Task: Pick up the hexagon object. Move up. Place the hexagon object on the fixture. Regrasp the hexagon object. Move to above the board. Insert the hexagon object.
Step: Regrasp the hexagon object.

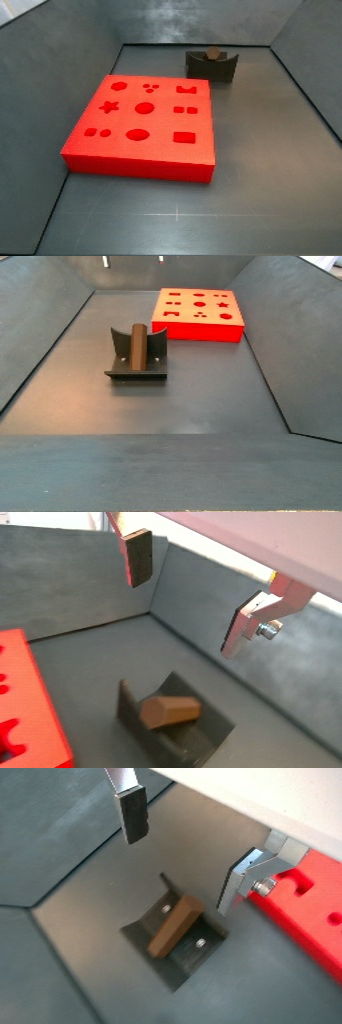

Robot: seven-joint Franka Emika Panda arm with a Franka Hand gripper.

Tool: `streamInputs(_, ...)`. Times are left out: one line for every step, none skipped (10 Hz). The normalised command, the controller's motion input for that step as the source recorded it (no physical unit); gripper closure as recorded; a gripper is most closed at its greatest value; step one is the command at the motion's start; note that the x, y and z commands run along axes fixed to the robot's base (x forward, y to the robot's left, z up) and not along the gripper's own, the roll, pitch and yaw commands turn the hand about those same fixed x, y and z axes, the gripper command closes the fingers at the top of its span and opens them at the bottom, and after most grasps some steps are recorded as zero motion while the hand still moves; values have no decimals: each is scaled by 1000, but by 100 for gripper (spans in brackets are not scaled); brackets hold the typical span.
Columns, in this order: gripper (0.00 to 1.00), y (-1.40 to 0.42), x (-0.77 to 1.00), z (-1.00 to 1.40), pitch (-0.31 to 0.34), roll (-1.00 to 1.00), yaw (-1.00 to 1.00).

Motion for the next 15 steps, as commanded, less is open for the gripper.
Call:
streamInputs(0, -23, 34, -7, 32, 1000, 21)
streamInputs(0, -24, 46, -11, 46, 1000, 26)
streamInputs(0, -28, 59, -15, 64, 1000, 32)
streamInputs(0, -32, 75, -7, 96, 1000, 45)
streamInputs(0, -36, 82, -6, 116, 1000, 55)
streamInputs(0, -37, 94, -16, 165, 1000, 89)
streamInputs(0, -39, 96, -17, 169, 813, 109)
streamInputs(0, -43, 100, -13, 163, 614, 133)
streamInputs(0, -43, 99, -17, 150, 422, 155)
streamInputs(0, -27, 92, -6, 120, 238, 176)
streamInputs(0, 76, 35, -1000, -29, 155, 179)
streamInputs(0, 75, 33, -1000, -54, 137, 178)
streamInputs(0, 68, 48, -1000, -99, 112, 134)
streamInputs(0, 64, 56, -1000, -117, 86, 100)
streamInputs(0, 62, 65, -1000, -127, 70, 64)
